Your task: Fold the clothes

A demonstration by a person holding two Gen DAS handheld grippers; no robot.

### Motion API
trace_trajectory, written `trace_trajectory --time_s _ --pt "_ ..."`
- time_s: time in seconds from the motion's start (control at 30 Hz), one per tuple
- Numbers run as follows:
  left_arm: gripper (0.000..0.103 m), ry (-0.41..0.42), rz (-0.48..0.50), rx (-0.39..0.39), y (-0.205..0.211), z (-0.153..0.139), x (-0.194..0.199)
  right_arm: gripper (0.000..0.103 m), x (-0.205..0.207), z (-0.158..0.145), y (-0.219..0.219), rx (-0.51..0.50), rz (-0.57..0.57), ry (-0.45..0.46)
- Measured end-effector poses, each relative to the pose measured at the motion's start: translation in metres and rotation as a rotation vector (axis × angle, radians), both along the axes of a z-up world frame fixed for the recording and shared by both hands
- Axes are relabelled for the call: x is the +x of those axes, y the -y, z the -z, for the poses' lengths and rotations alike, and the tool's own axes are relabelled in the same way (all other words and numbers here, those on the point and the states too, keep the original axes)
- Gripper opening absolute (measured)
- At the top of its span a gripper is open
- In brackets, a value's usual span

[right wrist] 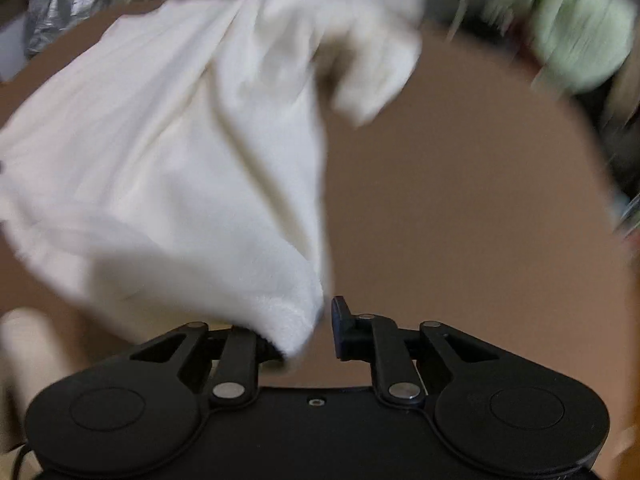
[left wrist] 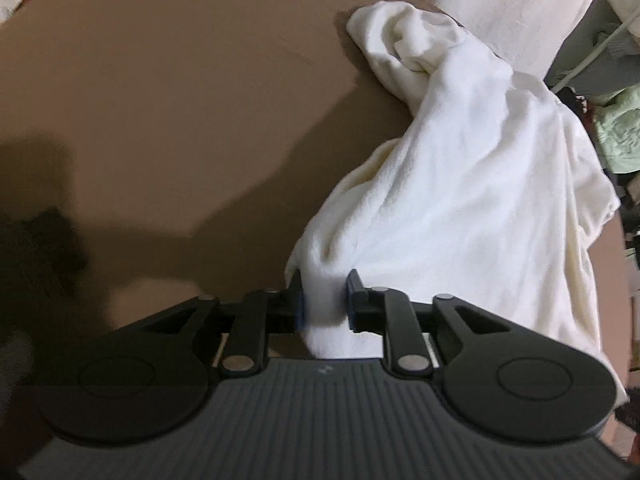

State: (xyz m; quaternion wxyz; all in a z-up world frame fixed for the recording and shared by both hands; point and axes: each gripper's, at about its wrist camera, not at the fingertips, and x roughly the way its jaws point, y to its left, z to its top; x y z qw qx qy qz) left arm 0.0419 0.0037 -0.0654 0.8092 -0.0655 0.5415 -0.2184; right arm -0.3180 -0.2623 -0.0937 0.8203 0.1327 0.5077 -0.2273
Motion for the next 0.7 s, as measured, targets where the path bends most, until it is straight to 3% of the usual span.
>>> trace_trajectory --time_s 0.03,0.23,0.4,0.47,0.5,0.57,0.63,0.7 --pt "0.023 0.016 -0.005 0.007 -0.001 -0.002 0.000 0.029 -0.001 0.003 0.001 0.044 -0.011 0.004" --pt "0.025 0.079 -0.017 0.013 -0.004 -0.009 0.000 0.047 0.015 -0.052 0.004 -0.080 -0.175 0.094" --pt "0.026 0.097 -0.025 0.014 -0.006 -0.011 0.000 0.047 0.030 -0.097 0.000 0.029 -0.356 0.151" --pt "0.034 0.117 -0.059 0.076 -0.005 -0.012 0.001 0.047 0.029 -0.104 -0.007 0.042 -0.400 0.132" --pt "0.047 0.134 -0.076 0.126 -0.004 -0.012 0.000 0.050 0.028 -0.105 -0.009 0.062 -0.422 0.115" --pt "0.053 0.176 -0.091 0.226 -0.001 -0.012 -0.002 0.062 0.025 -0.095 -0.012 0.152 -0.460 0.044" --pt "0.053 0.168 -0.083 0.222 -0.001 -0.012 -0.002 0.062 0.022 -0.075 -0.018 0.166 -0.464 -0.031" --pt "0.053 0.132 -0.082 0.156 -0.007 -0.012 -0.001 0.062 0.022 -0.048 -0.023 0.169 -0.460 -0.096"
